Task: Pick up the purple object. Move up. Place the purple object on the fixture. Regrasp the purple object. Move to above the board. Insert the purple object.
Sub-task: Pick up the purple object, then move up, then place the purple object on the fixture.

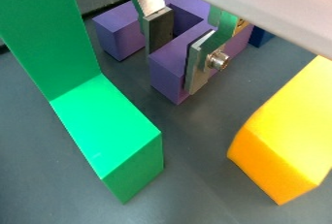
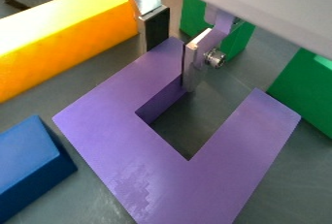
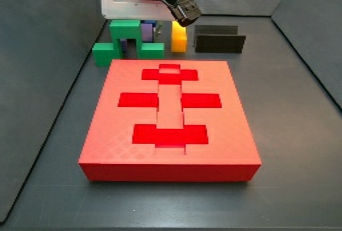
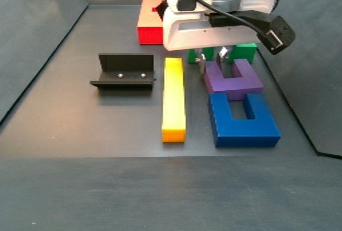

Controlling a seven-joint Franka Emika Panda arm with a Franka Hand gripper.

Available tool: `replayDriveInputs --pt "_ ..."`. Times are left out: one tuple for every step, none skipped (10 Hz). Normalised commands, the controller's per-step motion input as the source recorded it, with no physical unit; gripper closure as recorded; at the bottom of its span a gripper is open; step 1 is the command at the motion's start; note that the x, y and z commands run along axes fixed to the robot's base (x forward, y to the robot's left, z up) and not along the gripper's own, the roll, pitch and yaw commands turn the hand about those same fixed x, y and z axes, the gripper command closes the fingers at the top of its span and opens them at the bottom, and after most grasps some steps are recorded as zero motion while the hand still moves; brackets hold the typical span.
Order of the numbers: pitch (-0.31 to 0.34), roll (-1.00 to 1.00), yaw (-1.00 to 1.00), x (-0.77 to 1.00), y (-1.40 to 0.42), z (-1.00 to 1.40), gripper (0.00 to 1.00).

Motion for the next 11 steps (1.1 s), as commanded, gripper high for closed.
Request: replayDriveInputs --pt "0.000 0.00 0.00 0.00 0.00 0.00 1.00" --pt "0.000 0.00 0.00 0.00 0.00 0.00 1.00" --pt "0.000 0.00 0.00 0.00 0.00 0.00 1.00" --pt "0.000 0.00 0.00 0.00 0.00 0.83 1.00" --pt "0.042 0.00 0.04 -0.06 0.03 0.75 1.00" --pt "0.049 -0.01 0.04 -0.06 0.02 0.52 1.00" --pt "0.019 -0.01 0.03 -0.02 0.01 0.24 1.00" --pt "0.000 0.00 0.00 0.02 0.00 0.00 1.00" --pt "-0.026 -0.49 -0.11 0.27 0.00 0.41 1.00" --pt "0.000 -0.44 -0.15 0.64 -0.05 0.61 1.00" --pt "0.000 -0.67 -0.22 0.79 0.00 0.65 1.00"
